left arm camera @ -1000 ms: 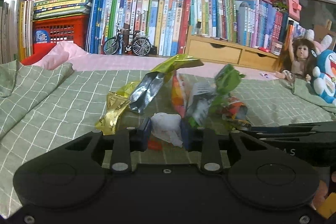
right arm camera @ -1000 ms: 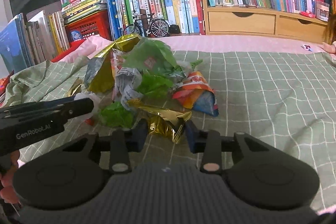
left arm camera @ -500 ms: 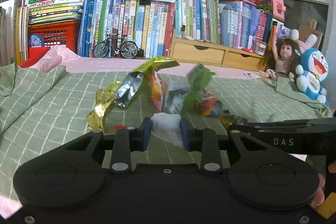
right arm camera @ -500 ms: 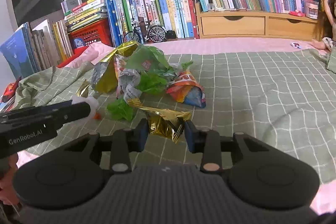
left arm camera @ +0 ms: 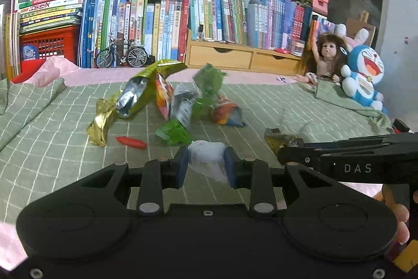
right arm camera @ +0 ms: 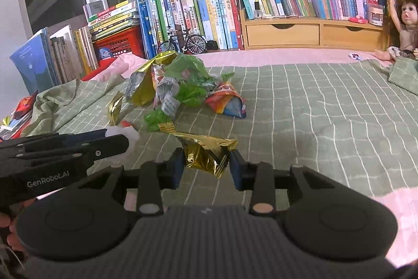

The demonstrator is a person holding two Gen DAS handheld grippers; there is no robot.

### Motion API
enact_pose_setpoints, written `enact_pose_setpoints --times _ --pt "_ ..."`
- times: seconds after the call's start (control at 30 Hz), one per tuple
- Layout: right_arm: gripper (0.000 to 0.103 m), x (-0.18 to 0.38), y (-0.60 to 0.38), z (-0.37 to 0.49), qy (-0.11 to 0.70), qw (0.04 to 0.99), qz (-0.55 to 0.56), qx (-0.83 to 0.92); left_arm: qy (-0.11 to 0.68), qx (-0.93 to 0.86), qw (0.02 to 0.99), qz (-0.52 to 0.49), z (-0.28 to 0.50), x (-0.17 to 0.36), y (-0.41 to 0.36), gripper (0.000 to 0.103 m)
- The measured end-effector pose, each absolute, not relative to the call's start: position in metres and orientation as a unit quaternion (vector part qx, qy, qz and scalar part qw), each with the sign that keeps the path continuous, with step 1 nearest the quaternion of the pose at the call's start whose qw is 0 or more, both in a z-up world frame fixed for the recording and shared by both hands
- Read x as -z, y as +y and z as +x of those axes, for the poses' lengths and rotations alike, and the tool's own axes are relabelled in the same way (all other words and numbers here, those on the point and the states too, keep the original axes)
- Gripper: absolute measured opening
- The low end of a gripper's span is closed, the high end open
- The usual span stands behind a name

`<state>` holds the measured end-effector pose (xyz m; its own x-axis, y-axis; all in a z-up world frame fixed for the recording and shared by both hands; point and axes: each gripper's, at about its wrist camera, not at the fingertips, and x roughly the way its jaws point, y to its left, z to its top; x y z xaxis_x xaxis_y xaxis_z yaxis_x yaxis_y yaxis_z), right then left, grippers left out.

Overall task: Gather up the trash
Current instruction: 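Lift the tissue and gold foil wrapper off the bed toward the bin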

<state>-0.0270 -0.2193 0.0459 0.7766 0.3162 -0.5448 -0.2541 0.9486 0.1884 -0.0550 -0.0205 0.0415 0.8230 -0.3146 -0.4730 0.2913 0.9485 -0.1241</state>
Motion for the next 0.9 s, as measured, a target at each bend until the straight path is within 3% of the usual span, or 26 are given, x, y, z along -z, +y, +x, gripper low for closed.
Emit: enact_pose_setpoints --times 0.9 --pt "0.041 -0.021 -0.225 -0.126 0.352 0.920 0.021 -0.173 0.301 0.205 0.931 -0.023 -0.146 -0.017 -0.022 0.029"
